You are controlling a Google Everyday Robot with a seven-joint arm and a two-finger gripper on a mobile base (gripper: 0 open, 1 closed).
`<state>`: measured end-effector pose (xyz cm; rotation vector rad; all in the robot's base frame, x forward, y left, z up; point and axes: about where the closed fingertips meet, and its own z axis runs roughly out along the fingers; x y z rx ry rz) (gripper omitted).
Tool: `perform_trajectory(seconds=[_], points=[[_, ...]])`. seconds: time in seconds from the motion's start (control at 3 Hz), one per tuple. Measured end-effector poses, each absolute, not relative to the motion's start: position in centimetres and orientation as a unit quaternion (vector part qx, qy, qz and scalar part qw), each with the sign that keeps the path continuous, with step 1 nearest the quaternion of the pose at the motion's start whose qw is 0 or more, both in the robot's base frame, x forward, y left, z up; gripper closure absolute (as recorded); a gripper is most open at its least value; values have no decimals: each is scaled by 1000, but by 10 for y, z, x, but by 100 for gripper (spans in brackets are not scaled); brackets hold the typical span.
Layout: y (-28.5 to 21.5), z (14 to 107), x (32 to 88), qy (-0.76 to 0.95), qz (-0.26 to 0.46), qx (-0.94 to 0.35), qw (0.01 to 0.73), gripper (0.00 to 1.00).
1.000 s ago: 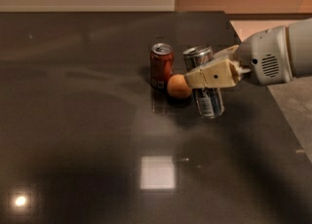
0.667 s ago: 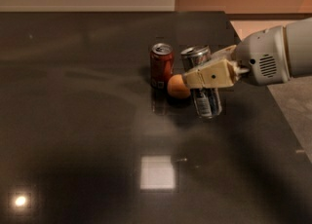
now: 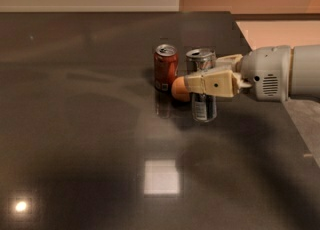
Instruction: Place redbull can upright
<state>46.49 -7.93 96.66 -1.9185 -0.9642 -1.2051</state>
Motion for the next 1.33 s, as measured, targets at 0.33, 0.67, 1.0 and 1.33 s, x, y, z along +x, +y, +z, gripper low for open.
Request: perform_trajectory(seconds=[0.33,0.67,1.0,1.33], points=[[-72,961,465,-361,-499,-709,342,100],[-61,955,460,-363,-531,-692,327,100],[-50,949,454,-366,-554,-674,322,100],[-42,944,448,-362,-572,-658,330,100]])
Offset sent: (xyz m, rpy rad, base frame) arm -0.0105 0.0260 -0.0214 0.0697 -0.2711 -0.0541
